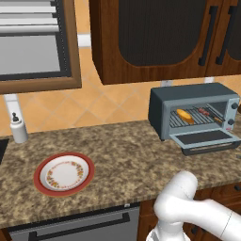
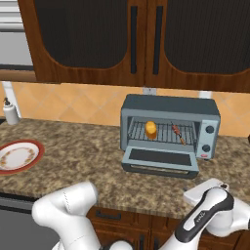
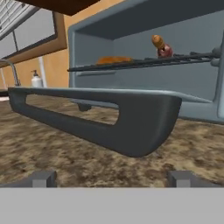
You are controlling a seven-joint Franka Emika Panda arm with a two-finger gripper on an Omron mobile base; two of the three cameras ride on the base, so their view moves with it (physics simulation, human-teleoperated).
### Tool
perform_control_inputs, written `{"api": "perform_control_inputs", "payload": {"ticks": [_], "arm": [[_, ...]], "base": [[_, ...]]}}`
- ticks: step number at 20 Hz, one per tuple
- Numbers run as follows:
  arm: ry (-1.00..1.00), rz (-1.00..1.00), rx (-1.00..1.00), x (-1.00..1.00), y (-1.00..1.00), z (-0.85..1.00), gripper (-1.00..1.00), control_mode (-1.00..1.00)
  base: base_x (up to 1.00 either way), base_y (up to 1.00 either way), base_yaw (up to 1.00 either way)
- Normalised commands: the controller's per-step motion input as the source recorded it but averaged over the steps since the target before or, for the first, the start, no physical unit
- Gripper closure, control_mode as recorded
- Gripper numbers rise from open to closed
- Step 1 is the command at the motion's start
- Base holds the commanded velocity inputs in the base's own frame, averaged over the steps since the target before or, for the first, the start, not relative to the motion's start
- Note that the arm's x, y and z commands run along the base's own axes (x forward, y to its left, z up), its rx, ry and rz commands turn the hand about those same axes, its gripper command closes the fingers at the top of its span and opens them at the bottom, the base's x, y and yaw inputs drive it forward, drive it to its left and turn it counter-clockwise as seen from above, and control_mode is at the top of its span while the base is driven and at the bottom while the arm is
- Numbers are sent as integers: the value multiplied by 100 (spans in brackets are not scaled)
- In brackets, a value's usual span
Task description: Pick up the kebab skewer and baguette bread, and place them inside the toaster oven. Close the toaster oven door and start by setting the timer.
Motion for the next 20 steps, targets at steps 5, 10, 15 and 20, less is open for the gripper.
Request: {"api": "perform_control_inputs", "payload": {"ticks": [5,10,15,20], "arm": [[0,0,0,42,25,0,-100,-100],[-1,0,1,39,18,21,-100,-100],[-7,0,5,23,9,57,-100,-100],[-7,-1,3,25,21,66,-100,-100]], "base": [[0,0,0],[0,0,0],[0,0,0],[0,0,0]]}}
